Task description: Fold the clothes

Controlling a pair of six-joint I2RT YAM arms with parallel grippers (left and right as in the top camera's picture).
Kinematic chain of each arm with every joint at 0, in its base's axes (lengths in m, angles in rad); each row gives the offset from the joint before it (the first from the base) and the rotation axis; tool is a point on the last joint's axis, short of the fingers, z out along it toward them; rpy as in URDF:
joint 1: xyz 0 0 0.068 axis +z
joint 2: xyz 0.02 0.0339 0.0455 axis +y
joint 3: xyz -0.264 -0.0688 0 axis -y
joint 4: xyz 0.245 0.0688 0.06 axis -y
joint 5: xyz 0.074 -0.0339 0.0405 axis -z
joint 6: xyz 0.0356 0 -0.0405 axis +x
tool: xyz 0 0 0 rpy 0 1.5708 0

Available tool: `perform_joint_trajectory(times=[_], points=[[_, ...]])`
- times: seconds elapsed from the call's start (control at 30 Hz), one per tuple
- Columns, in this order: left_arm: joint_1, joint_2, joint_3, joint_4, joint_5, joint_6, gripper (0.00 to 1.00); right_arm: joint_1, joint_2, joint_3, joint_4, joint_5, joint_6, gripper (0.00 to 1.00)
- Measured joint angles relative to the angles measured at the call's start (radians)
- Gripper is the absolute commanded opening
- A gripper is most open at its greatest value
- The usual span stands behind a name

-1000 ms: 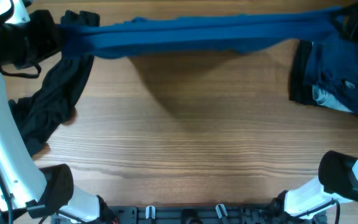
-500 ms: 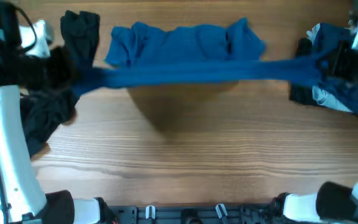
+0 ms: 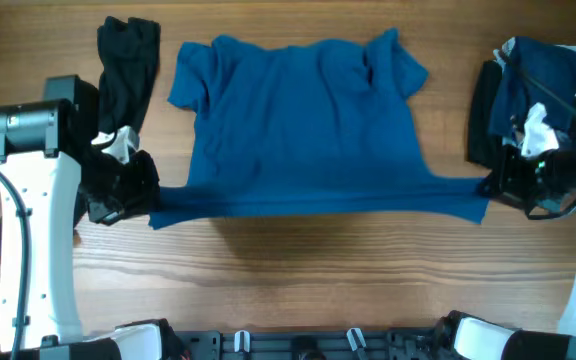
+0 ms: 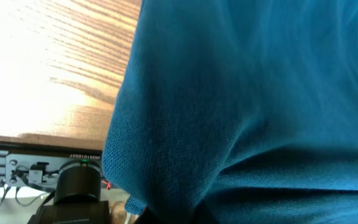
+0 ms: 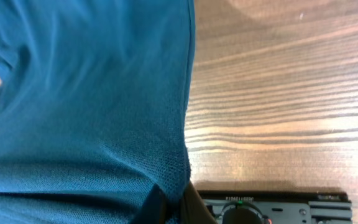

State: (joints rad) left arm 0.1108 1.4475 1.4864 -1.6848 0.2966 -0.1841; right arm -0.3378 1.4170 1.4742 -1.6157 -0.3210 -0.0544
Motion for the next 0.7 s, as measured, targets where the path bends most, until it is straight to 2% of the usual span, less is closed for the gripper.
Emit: perform_joint_trajectory(times=[0.1,0.13,0.43,0.47,0.53,0.57,0.6,0.7], points=[[0.0,0.0,-0.008,0.0,-0.004,0.0,0.33,-0.003,0.0,-0.017,0.002,0.011,0.0,0.12],[0.0,0.0,-0.008,0.001,-0.011,0.004,0.35,-0.006,-0.002,-0.017,0.004,0.017,0.0,0.12],[0.0,0.0,-0.008,0.001,-0.02,0.004,0.31,-0.011,-0.003,-0.017,0.005,0.035,0.0,0.14],[0.0,0.0,-0.008,0.001,-0.02,0.005,0.31,-0.011,-0.003,-0.017,0.005,0.035,0.0,0.31],[0.0,0.0,-0.008,0.001,-0.02,0.004,0.31,-0.011,-0.003,-0.017,0.005,0.036,-0.001,0.82],[0.0,0.0,-0.008,0.001,-0.02,0.004,0.31,-0.011,-0.003,-0.017,0.005,0.037,0.0,0.94],[0.0,0.0,-0.008,0.002,-0.02,0.004,0.31,-0.011,-0.003,-0.017,0.011,0.038,0.001,0.99],[0.0,0.0,-0.008,0.053,-0.023,0.004,0.36,-0.011,-0.003,-0.019,0.118,0.028,0.0,1.0]])
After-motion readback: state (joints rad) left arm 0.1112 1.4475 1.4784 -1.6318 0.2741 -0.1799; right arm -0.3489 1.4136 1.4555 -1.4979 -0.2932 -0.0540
